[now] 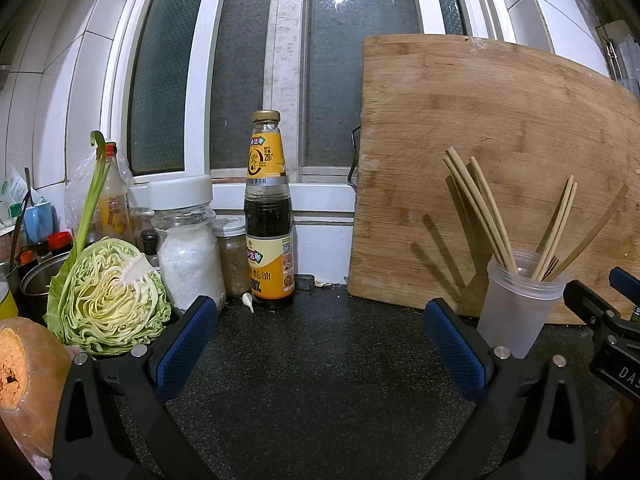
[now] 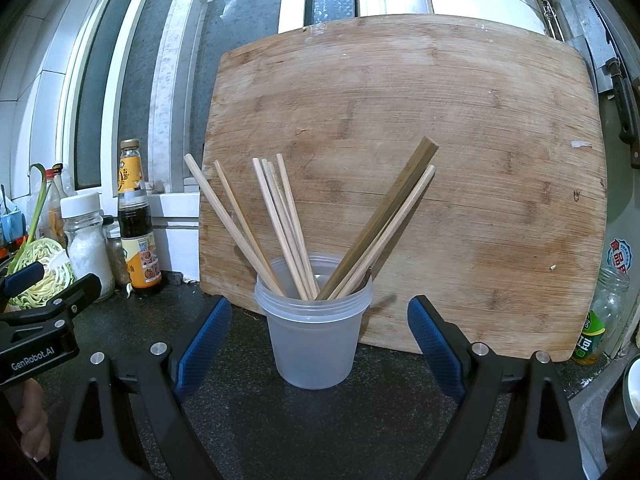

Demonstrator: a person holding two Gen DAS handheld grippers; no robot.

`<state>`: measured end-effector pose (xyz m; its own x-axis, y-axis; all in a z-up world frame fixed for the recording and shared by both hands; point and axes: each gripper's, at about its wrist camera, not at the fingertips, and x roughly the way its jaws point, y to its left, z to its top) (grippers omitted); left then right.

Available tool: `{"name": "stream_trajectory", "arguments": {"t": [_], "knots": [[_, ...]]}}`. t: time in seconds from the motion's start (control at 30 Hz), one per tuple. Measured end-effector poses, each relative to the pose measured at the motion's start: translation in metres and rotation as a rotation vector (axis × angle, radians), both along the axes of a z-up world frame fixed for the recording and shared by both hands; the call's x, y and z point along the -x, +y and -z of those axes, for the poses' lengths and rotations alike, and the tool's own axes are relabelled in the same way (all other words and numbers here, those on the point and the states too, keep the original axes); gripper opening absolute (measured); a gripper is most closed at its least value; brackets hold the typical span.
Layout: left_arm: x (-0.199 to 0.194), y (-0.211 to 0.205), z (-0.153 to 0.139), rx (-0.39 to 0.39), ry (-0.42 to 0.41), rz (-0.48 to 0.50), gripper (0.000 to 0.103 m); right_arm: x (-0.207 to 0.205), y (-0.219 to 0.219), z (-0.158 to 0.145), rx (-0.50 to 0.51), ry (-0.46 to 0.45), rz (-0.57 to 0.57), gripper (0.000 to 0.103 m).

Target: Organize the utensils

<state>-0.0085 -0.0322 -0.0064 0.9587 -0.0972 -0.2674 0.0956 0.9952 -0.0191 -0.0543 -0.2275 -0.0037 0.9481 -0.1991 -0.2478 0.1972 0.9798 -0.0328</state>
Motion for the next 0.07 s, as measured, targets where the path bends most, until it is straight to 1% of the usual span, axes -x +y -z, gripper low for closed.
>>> {"name": "stream_trajectory", "arguments": {"t": [0.07], "knots": [[-0.0001, -0.0001, 0.0, 0.0, 0.0, 0.0, 0.103, -0.0001, 0.0, 0.0, 0.0, 0.0, 0.0, 0.091]]}}
